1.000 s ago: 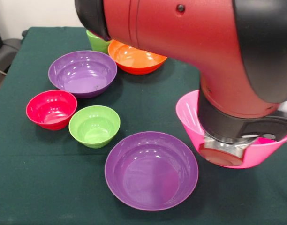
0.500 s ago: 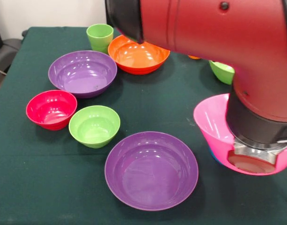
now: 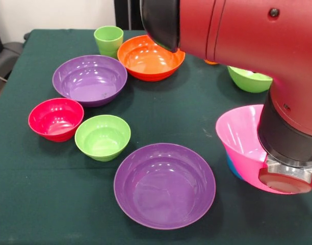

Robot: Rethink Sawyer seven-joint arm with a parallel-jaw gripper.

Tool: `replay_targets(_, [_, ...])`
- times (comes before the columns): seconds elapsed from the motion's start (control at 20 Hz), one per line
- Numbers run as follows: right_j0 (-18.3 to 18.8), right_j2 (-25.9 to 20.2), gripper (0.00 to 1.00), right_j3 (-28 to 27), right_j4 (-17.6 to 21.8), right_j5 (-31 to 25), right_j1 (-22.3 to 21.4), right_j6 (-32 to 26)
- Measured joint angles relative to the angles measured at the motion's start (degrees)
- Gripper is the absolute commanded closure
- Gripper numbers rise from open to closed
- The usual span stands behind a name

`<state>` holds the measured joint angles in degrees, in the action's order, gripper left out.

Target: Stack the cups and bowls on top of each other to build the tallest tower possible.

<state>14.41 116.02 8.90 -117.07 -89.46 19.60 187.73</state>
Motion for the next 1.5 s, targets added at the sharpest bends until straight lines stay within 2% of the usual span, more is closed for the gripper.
replay_targets(0.45, [-0.12, 0.07, 1.00, 0.01, 0.39, 0.00, 0.46, 0.00])
replay_targets(0.85, [-1.65, -2.48, 1.00, 1.00, 3.80, 0.00, 0.90, 0.00])
replay_targets(1.2, [-5.37, -7.38, 1.00, 4.72, 9.42, 0.00, 1.07, 0.00])
replay_targets(1.5, [-10.60, -13.16, 1.00, 9.80, 17.40, 0.00, 1.04, 0.00])
